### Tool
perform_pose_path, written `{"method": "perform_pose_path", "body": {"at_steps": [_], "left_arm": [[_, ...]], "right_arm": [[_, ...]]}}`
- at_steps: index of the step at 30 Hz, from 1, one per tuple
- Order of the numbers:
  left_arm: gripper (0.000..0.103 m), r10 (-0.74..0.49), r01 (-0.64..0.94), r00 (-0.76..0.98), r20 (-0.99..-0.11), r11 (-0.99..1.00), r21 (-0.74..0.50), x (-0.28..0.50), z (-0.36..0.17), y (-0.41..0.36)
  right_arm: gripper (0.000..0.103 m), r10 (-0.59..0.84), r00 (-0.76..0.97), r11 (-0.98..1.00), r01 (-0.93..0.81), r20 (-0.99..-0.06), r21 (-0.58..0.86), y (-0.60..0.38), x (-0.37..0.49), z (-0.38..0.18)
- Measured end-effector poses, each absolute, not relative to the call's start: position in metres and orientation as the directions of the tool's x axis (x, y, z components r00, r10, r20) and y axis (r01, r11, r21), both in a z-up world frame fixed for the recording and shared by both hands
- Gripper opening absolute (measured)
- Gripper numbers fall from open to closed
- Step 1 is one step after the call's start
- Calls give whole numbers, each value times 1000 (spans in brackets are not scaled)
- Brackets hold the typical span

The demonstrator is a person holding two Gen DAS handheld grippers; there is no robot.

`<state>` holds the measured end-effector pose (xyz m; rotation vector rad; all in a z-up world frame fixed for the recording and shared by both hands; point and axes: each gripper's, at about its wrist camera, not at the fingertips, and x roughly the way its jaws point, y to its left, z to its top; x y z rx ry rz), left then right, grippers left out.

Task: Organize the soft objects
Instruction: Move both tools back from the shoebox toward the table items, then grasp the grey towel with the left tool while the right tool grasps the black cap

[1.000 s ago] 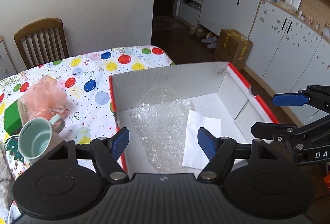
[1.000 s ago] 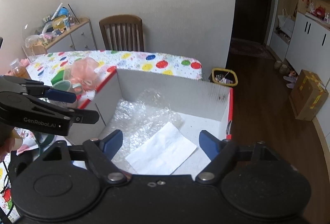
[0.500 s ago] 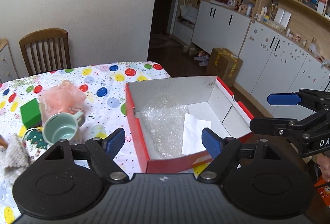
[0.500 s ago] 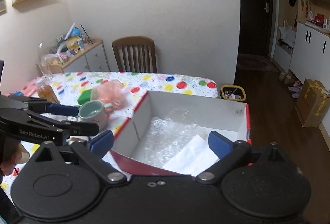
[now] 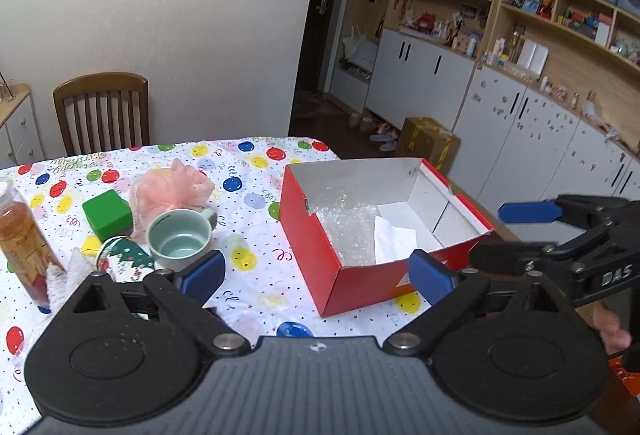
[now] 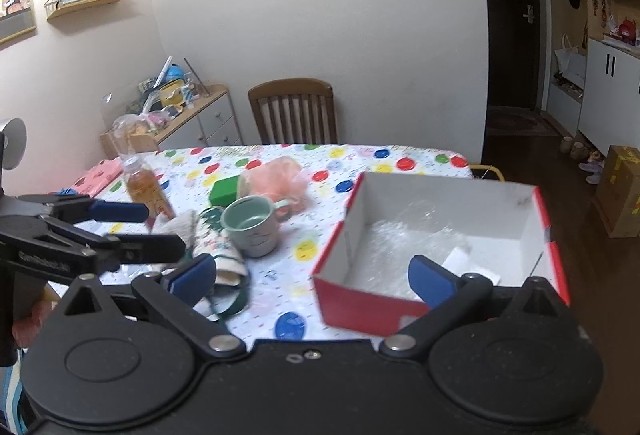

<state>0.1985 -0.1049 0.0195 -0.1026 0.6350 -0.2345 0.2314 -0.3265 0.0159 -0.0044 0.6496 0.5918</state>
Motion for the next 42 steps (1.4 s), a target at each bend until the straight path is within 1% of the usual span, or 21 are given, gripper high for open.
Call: {"method": "perform_pose_path", "body": {"at_steps": [5,13,19,29,33,36,42], "left_arm": [[102,-251,190,795,-553,968,-166,173,21,-79],[103,-173,153,824,-539,985,-82,145,10,-42],[103,-181,135,786,-591,983,-121,135,-9,-10],[103,-181,104,760,-624,982,-158,135,-56,12],[103,-152,73,752,-642,986,-148,141,-72,23],[103,-110,32,753,-649,991,-131,151,-82,32],[103,-53,-54,741,-669,989,-138,181,-96,57]], "right_arm": [[102,525,624,829,-529,-579,182,-303,211,9],[102,547,593,815,-540,-591,212,-268,184,-5],[103,553,565,804,-555,-612,214,-240,173,-23],[101,548,491,775,-603,-677,190,-196,168,-63],[100,548,459,750,-640,-699,167,-180,166,-77],[97,545,437,735,-659,-716,158,-171,169,-88],[93,543,391,709,-687,-743,158,-152,177,-109]]}}
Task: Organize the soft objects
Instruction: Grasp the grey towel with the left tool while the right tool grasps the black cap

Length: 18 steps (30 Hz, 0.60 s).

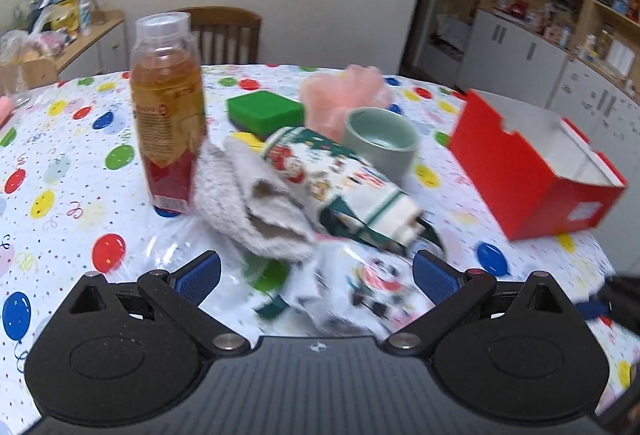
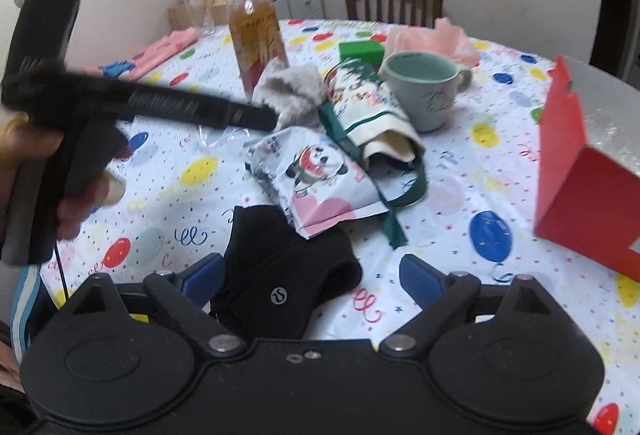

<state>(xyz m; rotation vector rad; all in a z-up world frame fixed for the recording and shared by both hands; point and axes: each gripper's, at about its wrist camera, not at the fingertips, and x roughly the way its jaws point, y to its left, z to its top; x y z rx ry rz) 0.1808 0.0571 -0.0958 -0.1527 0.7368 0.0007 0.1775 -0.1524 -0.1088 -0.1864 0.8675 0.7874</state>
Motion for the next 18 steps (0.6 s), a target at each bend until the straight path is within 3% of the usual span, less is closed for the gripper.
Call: {"method": "perform_pose_path", "body": {"at_steps": [13,18], "left_arm": [[102,55,-225,703,-709,963,-148,249,-122,91],[90,80,-288,679,-729,943,-165,264,-134,103]], "right_arm": [[86,516,342,693,-705,-785,148,-129,198,-142],[82,512,331,689,-710,-793,148,-124,202,-149]]}}
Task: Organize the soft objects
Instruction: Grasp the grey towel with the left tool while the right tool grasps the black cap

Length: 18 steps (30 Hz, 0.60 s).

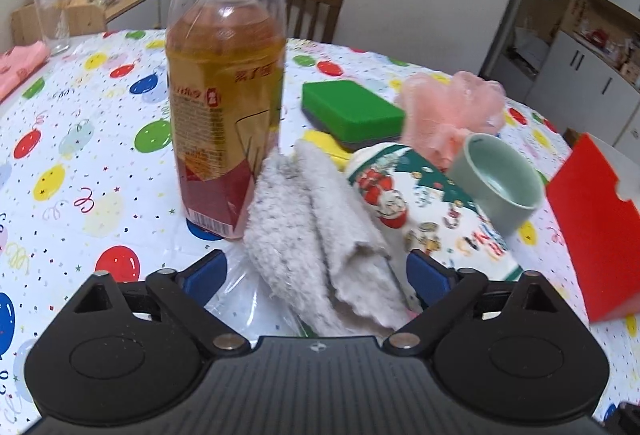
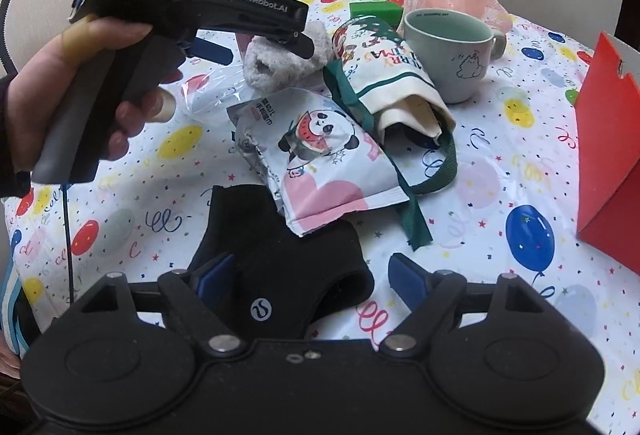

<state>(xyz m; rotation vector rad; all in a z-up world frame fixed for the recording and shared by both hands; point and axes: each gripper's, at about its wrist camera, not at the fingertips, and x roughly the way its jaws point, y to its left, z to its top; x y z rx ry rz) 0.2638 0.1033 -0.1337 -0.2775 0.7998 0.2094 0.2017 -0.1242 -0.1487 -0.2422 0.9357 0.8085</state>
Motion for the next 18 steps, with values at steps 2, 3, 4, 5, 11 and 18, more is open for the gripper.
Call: {"method": "perform_pose_path", "body": {"at_steps": [2,3,4,5,11,18], "left_arm": [[86,84,-296,673,-735,941,-164,268,-137,105],[84,83,-299,669,-739,940,-165,269,-138,106],[82,81,-301,665,-742,939,-167,271,-140,107],[78,80,-303,664,-744,938,-170,271,-141,107],[58,84,-299,665,-743,940,-162,271,-142,105],[39,89,-290,673,-734,945,-152,268,-137,102]], "right_arm": [[79,511,330,688,-710,-794,148,-123,203,-151],[79,510,329,690,-708,-795,150,-123,204,-152],[78,511,326,690,-707,-796,154,-122,206,-153],[76,512,322,691,-705,-796,160,-122,207,-154],[67,503,317,676,-724,-804,138,-119,202,-154],[47,484,347,674,-733,-803,89,-118,194,-150]]}}
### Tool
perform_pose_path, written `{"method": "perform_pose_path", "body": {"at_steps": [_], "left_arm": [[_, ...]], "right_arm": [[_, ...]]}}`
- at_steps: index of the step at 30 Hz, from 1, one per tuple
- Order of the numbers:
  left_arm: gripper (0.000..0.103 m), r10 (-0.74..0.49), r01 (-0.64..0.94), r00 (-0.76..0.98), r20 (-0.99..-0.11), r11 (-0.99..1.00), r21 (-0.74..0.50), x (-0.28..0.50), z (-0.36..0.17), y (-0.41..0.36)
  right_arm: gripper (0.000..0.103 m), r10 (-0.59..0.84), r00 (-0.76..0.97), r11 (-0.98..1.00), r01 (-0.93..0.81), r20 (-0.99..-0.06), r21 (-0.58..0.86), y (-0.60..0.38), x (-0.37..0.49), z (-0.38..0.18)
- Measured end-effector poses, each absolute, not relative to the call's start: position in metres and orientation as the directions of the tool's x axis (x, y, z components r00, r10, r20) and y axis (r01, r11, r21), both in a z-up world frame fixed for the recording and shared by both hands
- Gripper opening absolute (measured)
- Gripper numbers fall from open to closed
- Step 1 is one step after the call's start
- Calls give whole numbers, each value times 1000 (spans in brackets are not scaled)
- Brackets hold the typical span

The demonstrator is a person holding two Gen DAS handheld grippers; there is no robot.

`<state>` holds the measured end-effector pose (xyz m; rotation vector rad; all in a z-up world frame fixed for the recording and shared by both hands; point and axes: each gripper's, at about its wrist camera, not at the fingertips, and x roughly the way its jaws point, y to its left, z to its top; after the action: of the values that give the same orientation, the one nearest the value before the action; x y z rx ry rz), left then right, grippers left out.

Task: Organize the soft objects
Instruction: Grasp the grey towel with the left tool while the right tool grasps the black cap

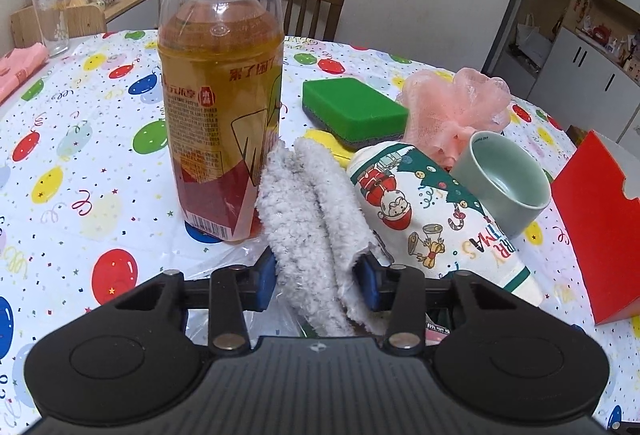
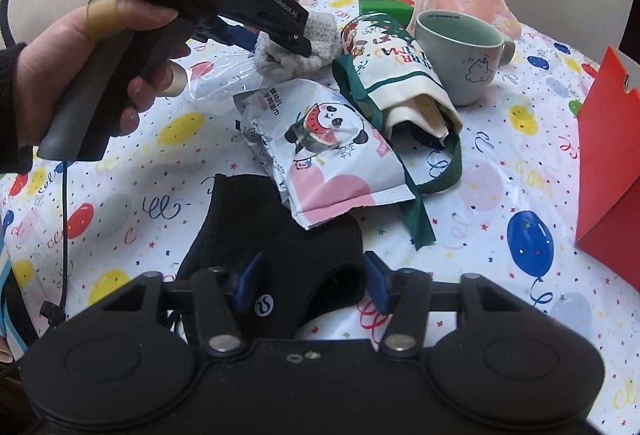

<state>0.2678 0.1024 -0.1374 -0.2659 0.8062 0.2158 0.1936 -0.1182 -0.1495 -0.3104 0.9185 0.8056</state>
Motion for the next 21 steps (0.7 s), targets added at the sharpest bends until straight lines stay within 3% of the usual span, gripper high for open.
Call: {"method": "perform_pose_path", "body": {"at_steps": [9,21], "left_arm": [[21,101,-278,688,-719,952,-132,262,-128,99],[17,70,-252,725,-685,953,-170,240,-108,101]], "right_arm": [[14,473,384,691,-721,-793,63,-122,189,-143],[5,508,416,723,-682,-755,111,-152,173,-112]]}}
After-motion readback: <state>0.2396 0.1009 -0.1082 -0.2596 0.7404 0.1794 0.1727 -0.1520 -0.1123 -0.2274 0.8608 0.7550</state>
